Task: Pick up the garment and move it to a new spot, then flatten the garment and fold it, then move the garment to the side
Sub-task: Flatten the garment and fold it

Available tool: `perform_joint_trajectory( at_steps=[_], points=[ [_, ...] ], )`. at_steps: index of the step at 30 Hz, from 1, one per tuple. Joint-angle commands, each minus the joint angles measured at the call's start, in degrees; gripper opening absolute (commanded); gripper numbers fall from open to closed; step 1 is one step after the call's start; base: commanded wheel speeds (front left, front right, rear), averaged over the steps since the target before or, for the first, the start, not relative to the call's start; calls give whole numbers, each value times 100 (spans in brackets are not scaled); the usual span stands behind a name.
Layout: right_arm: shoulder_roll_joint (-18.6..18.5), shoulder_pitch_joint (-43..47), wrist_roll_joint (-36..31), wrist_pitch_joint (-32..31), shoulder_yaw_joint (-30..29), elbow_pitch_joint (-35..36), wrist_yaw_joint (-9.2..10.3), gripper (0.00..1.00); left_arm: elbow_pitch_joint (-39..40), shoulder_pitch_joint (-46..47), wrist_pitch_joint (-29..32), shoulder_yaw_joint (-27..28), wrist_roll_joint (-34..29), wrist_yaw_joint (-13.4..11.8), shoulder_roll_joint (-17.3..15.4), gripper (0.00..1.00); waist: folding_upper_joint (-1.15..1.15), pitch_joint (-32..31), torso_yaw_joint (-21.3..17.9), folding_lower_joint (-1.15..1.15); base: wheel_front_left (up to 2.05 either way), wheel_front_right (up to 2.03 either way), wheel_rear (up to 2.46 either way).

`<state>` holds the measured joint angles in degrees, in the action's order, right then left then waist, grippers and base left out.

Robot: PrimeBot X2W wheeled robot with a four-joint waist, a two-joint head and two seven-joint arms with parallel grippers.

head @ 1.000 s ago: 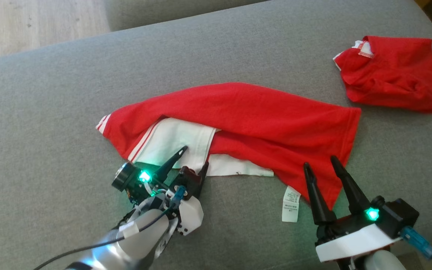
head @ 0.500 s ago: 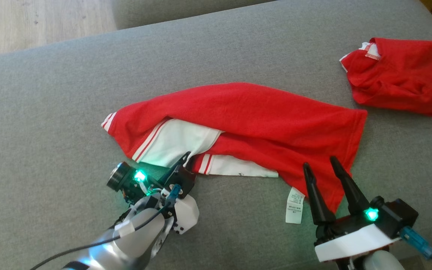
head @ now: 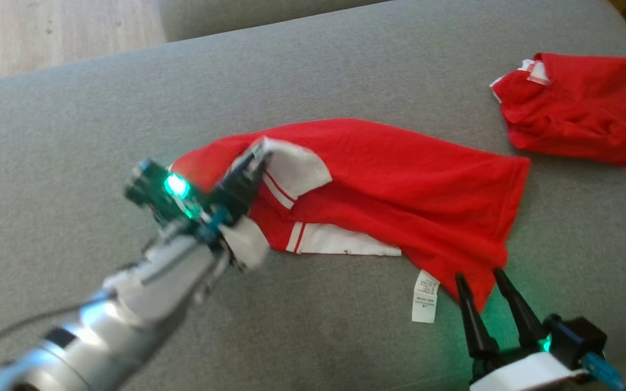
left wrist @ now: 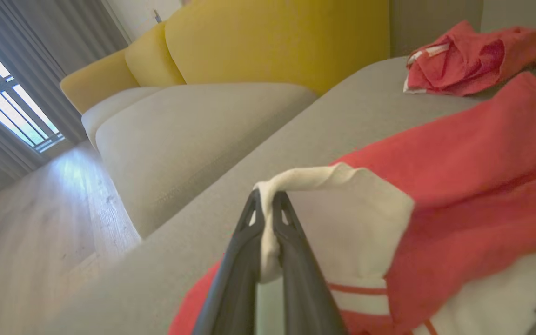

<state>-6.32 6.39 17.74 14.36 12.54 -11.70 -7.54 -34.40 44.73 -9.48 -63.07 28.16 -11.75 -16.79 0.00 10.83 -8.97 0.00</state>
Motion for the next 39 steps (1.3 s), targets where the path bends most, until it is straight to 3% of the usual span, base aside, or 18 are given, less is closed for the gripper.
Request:
perform_joint_trajectory(
  at_steps=[1,8,16,17,18,19,20,24,28,33,39],
  points=[
    [-38,-63,-16,63,86,110,5,100,186,332,25,220,-49,1,-181,0,0,13,-26,0,0,0,0],
    [58,-204,-93,63,39,-683,5,100,800,766,427,334,-98,22,-728,0,0,142,-145,0,0,0,0],
    [83,-552,170,63,510,-1395,5,100,1211,897,647,387,-107,-67,-1011,0,0,293,-119,0,0,0,0],
    [73,-584,214,63,554,-1422,5,95,1242,892,671,384,-105,-78,-1033,0,0,303,-111,0,0,0,0],
    [53,-610,248,63,604,-1447,5,71,1272,885,693,377,-106,-86,-1053,0,0,313,-103,0,0,0,0],
    [30,-631,280,63,659,-1485,5,9,1300,878,707,371,-105,-91,-1074,0,0,319,-95,0,0,0,0],
    [-1,-649,305,63,731,-1538,5,0,1324,870,715,365,-103,-94,-1092,0,0,320,-89,0,0,0,0],
    [-148,-702,329,63,725,-1561,5,0,1392,836,688,360,-100,-117,-1165,0,0,237,-81,0,0,0,0],
    [-356,-694,498,63,522,-875,5,0,1491,801,510,406,-85,-111,-1295,0,0,-32,-117,0,0,0,0],
    [-894,-791,763,-107,255,150,5,0,1694,782,332,522,-34,-101,-1537,0,0,-439,-174,0,0,0,0],
    [-1804,-1308,1239,-1047,-466,1549,5,0,2239,930,171,783,19,-78,-2039,0,0,-1071,-142,0,0,0,0]
  ],
)
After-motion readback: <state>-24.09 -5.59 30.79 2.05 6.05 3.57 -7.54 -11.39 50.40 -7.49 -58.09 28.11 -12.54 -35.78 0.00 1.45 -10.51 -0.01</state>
